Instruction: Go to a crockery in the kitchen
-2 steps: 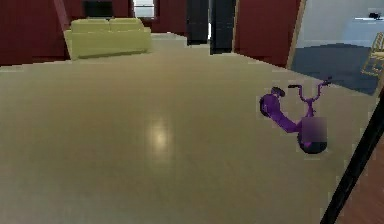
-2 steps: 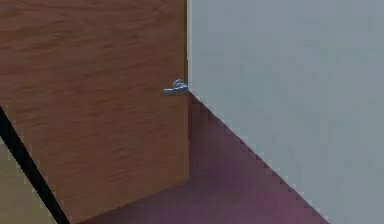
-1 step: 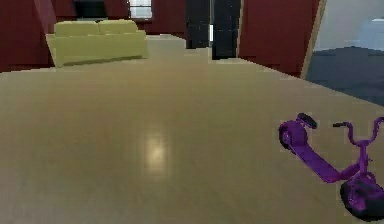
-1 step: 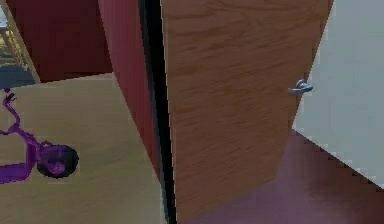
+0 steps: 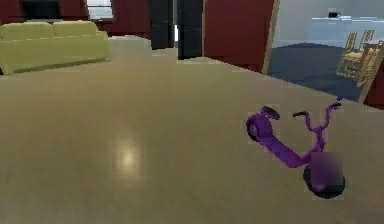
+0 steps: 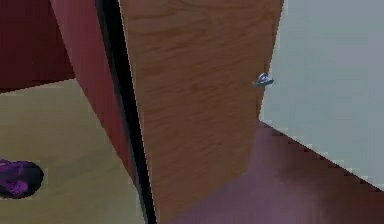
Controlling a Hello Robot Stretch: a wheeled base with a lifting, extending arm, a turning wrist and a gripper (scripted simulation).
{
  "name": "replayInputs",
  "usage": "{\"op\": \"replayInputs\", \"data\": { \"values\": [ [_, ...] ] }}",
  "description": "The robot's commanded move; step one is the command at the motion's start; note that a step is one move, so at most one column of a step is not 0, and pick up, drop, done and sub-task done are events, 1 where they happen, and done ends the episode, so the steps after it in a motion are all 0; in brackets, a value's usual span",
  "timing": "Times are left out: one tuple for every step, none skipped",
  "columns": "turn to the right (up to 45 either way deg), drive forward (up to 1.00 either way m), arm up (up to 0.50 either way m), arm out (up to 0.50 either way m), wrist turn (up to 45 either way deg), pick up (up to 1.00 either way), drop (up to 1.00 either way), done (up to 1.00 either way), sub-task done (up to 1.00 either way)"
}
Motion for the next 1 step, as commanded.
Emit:
{"op": "replayInputs", "data": {
  "values": [
    [0.0,1.00,0.00,0.00,0.0,0.00,0.00,0.00,0.00]
  ]
}}
